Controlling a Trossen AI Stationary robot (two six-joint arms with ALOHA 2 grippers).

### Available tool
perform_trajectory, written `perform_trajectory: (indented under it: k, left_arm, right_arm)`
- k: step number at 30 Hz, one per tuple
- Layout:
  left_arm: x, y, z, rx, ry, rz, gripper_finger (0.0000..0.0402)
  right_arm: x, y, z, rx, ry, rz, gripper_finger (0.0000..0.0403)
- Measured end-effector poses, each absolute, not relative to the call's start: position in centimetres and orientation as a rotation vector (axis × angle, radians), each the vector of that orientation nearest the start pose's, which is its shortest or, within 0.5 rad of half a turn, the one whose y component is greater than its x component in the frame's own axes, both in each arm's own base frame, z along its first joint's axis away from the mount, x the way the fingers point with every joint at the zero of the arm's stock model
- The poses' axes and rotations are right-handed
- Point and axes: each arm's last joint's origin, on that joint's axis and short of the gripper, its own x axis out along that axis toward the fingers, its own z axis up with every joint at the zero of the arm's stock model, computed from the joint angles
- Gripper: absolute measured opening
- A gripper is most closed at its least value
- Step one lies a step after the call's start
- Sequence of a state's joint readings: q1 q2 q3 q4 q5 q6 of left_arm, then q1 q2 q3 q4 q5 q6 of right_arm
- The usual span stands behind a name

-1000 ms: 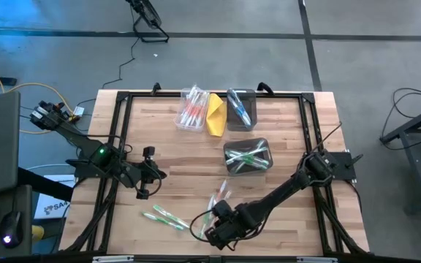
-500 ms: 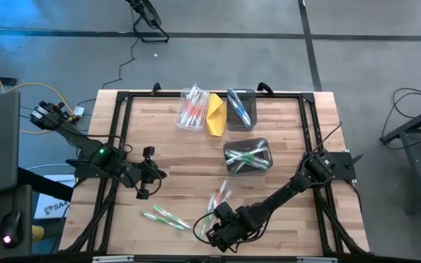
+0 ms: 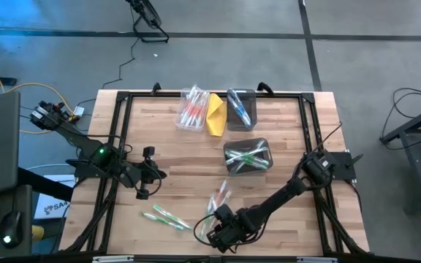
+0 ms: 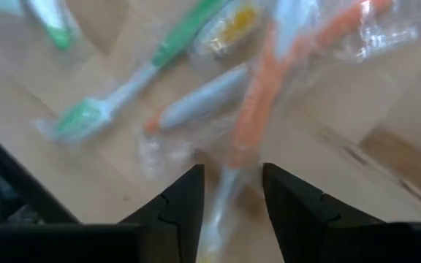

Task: Pick & Place Toothbrushes
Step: Put the orange toothbrush into the transparent bin

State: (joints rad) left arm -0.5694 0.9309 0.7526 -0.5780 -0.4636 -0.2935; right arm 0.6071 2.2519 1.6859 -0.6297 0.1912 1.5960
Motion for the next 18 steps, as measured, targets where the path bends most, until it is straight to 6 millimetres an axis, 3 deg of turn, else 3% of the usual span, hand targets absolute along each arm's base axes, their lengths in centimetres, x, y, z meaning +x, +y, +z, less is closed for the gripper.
perform_trajectory:
  k: [6, 18]
  left_arm:
    - [16.05, -8.74, 26.66, 0.091, 0.662, -0.004, 0.0003]
    - [16.05, -8.74, 26.67, 0.09, 0.661, -0.004, 0.0003]
  right_arm:
    - [38.09, 25.95, 13.55, 0.935, 1.072, -0.557, 0.011]
    - [38.02, 25.91, 13.58, 0.938, 1.091, -0.553, 0.0025]
